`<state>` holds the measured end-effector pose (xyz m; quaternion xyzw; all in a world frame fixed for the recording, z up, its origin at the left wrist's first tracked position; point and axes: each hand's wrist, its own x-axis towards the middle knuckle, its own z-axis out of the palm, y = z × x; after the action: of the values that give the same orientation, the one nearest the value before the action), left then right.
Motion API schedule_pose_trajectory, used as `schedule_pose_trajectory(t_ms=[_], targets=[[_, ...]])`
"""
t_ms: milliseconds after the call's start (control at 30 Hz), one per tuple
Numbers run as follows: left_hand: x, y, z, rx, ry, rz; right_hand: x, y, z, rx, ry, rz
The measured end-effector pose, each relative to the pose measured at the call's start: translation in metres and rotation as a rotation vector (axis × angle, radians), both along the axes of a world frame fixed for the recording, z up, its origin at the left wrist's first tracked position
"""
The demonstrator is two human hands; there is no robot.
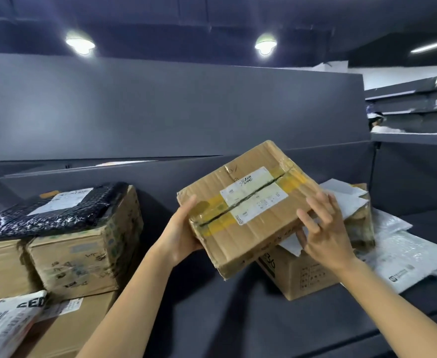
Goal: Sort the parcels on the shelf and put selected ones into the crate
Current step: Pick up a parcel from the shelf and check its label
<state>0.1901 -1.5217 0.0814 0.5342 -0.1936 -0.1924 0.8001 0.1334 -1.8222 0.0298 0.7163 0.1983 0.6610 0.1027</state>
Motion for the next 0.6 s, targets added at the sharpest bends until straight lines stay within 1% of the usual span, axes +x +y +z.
schedule_pose_trajectory(t_ms=[33,67,100,133,167,200,233,267,300,333,367,400,433,500,533,600], targets=[[0.0,0.0,-0.003,-0.014,-0.008,0.025,-0.003,0.004,0.001,0.051,0.037,-0.019],[0.0,-0.001,-0.007,-0.049,-0.024,0.046,-0.006,0.011,0.001,0.165,0.112,-0.039],[0.0,-0.003,-0.01,-0.107,-0.059,0.087,-0.009,0.021,0.003,0.375,0.218,-0.022],[-0.003,-0.006,-0.011,-0.164,-0.105,0.157,-0.014,0.03,0.003,0.662,0.373,0.082],[-0.006,-0.01,-0.012,-0.207,-0.147,0.236,-0.02,0.042,0.004,0.998,0.568,0.312],[-0.01,-0.014,-0.013,-0.244,-0.169,0.303,-0.03,0.055,0.008,1.294,0.753,0.663],[-0.014,-0.02,-0.014,-0.296,-0.159,0.347,-0.037,0.065,0.009,1.524,0.912,1.035],[-0.016,-0.025,-0.018,-0.361,-0.12,0.369,-0.042,0.074,0.01,1.628,1.051,1.246],[-0.02,-0.032,-0.021,-0.426,-0.073,0.376,-0.045,0.084,0.007,1.597,1.177,1.297],[-0.023,-0.039,-0.024,-0.477,-0.025,0.375,-0.048,0.099,0.003,1.509,1.27,1.277],[-0.028,-0.047,-0.028,-0.513,0.009,0.356,-0.045,0.111,-0.001,1.474,1.294,1.235],[-0.033,-0.053,-0.033,-0.517,0.029,0.327,-0.043,0.121,-0.002,1.498,1.24,1.21],[-0.04,-0.058,-0.036,-0.494,0.039,0.303,-0.04,0.126,-0.001,1.575,1.134,1.234],[-0.051,-0.058,-0.04,-0.341,-0.003,0.315,-0.039,0.121,0.008,1.726,0.858,1.331],[-0.054,-0.055,-0.043,-0.241,-0.049,0.311,-0.04,0.114,0.013,1.758,0.772,1.354],[-0.051,-0.044,-0.05,-0.105,-0.099,0.303,-0.042,0.098,0.018,1.692,0.73,1.338]])
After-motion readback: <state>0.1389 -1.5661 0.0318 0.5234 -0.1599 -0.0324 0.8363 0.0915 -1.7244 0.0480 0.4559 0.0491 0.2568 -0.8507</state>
